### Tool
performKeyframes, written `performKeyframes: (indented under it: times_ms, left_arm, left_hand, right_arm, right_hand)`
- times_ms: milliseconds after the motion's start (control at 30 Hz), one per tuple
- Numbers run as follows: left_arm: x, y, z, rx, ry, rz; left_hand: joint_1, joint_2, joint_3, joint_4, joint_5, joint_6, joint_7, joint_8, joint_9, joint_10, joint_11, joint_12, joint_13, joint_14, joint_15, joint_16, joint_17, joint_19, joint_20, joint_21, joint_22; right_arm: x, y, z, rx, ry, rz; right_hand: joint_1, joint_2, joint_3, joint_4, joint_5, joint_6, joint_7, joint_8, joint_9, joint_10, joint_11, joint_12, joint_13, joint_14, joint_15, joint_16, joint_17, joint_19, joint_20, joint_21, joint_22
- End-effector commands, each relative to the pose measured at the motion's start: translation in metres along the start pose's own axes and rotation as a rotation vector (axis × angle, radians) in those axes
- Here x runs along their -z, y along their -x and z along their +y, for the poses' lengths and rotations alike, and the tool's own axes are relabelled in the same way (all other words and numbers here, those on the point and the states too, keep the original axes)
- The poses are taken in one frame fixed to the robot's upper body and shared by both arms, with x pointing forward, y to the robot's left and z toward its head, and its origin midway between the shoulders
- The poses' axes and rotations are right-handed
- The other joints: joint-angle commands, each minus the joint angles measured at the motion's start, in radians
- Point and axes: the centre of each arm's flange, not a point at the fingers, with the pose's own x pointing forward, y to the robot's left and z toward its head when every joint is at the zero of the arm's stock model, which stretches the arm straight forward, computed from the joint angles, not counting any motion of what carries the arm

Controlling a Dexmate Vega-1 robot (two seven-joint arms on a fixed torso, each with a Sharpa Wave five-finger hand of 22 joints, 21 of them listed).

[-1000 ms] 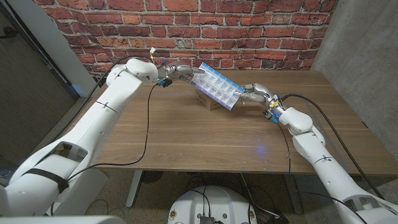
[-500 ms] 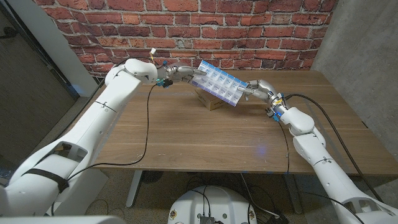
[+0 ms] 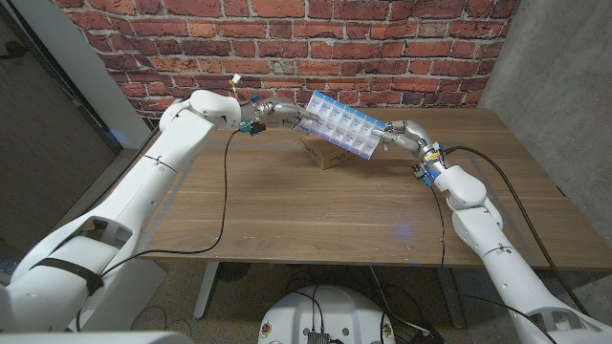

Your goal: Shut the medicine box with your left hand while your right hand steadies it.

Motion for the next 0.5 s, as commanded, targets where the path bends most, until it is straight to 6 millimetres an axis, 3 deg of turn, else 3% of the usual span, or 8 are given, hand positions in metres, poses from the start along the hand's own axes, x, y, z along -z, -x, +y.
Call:
performKeyframes:
  times_ms: [33,267,400,500]
  left_arm:
    - [-0.0044,-0.0008,-0.0030,0.003,-0.022,-0.020]
    - [-0.0073,0.0000,-0.0038,-0.013,-0.060,-0.017]
    - [-0.0097,-0.0001,-0.0049,-0.025,-0.093,-0.010]
    - [-0.0115,0.0002,-0.0056,-0.029,-0.115,-0.002]
  left_hand:
    - [0.041,-0.003,0.038,-0.009,-0.006,0.029,0.014,0.011,0.007,0.028,-0.013,0.002,-0.001,0.024,-0.016,0.002,0.001,0.020,-0.002,0.010,0.005]
    - [0.139,-0.013,0.105,-0.027,-0.020,0.047,0.000,0.019,0.020,0.058,-0.041,-0.003,-0.001,0.048,-0.036,-0.003,-0.002,0.029,-0.003,0.018,0.006]
    - [0.232,-0.021,0.161,-0.029,-0.027,0.097,-0.020,0.056,0.046,0.090,-0.063,-0.006,0.004,0.083,-0.057,-0.001,-0.001,0.038,-0.012,0.029,0.008]
    - [0.267,-0.021,0.185,-0.024,-0.031,0.126,-0.019,0.085,0.066,0.105,-0.075,-0.007,0.009,0.097,-0.067,0.000,0.001,0.043,-0.016,0.037,0.011]
  right_arm:
    - [0.0022,0.0071,-0.0056,0.047,-0.012,0.004]
    - [0.0011,0.0094,-0.0062,0.051,-0.011,0.002]
    - [0.0005,0.0101,-0.0069,0.062,-0.019,-0.002]
    - [0.0004,0.0103,-0.0073,0.069,-0.026,-0.003]
  right_hand:
    - [0.077,0.083,0.004,0.000,0.006,0.061,-0.052,0.002,0.002,0.124,-0.086,0.007,0.006,-0.030,-0.039,-0.005,0.004,0.005,-0.147,0.006,-0.005]
    - [0.076,0.082,0.005,0.000,0.006,0.062,-0.051,0.001,0.004,0.127,-0.085,0.004,0.005,-0.029,-0.038,-0.007,0.006,0.004,-0.147,0.012,-0.014]
    - [0.076,0.082,0.006,0.000,0.005,0.062,-0.050,0.001,0.005,0.126,-0.085,0.004,0.009,-0.029,-0.038,-0.009,0.007,0.004,-0.147,0.015,-0.018]
    - [0.077,0.083,0.006,-0.001,0.005,0.063,-0.049,0.000,0.005,0.127,-0.086,0.004,0.009,-0.026,-0.038,-0.009,0.008,0.005,-0.147,0.018,-0.021]
